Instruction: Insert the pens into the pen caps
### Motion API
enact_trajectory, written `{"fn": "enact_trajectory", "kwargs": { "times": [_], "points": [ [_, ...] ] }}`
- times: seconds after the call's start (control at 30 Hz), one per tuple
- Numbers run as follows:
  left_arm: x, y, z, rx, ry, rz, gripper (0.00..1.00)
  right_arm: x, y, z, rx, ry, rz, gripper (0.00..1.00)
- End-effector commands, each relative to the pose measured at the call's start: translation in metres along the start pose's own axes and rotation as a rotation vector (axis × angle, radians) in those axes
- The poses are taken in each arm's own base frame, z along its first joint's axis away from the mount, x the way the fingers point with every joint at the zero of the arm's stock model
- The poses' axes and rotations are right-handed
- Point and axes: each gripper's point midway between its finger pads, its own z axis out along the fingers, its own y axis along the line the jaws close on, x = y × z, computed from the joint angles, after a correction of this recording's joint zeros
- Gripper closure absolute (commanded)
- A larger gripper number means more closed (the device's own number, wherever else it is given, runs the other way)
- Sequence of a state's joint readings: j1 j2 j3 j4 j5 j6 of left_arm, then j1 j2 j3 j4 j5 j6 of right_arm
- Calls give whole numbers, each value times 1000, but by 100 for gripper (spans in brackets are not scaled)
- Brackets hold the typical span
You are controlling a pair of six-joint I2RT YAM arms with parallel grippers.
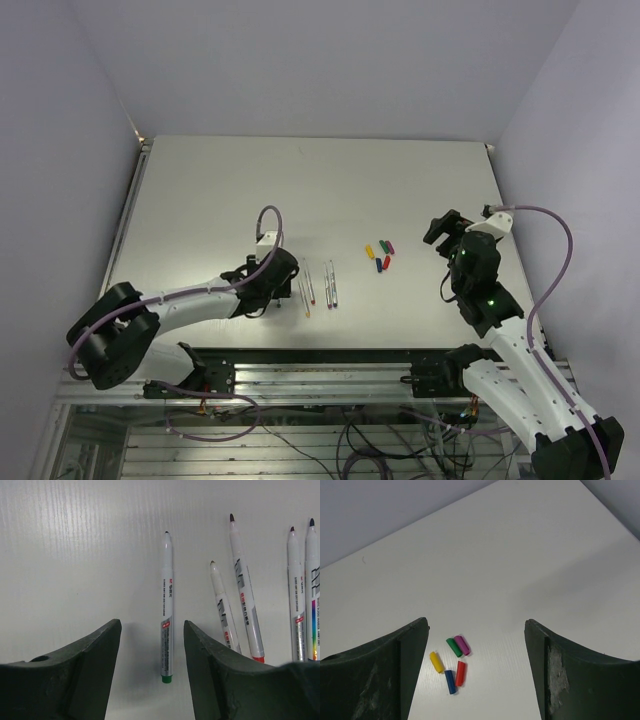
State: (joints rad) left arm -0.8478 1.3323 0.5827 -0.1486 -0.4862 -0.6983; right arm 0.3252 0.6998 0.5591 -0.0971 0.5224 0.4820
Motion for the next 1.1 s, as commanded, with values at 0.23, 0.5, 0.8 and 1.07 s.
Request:
{"fn": "enact_trajectory", "kwargs": {
  "times": [0.23,0.5,0.8,1.07],
  "points": [
    [-13,-20,5,3,50,61,37,2,-1,-2,-13,-3,1,23],
    [-9,-17,6,-41,100,76,39,5,-2,-3,-12,5,-1,23],
    [-2,-12,5,-80,152,98,44,8,-2,-5,-23,11,10,23],
    [9,-14,8,-77,200,104,48,8,-3,-6,-21,12,6,23]
  ]
}}
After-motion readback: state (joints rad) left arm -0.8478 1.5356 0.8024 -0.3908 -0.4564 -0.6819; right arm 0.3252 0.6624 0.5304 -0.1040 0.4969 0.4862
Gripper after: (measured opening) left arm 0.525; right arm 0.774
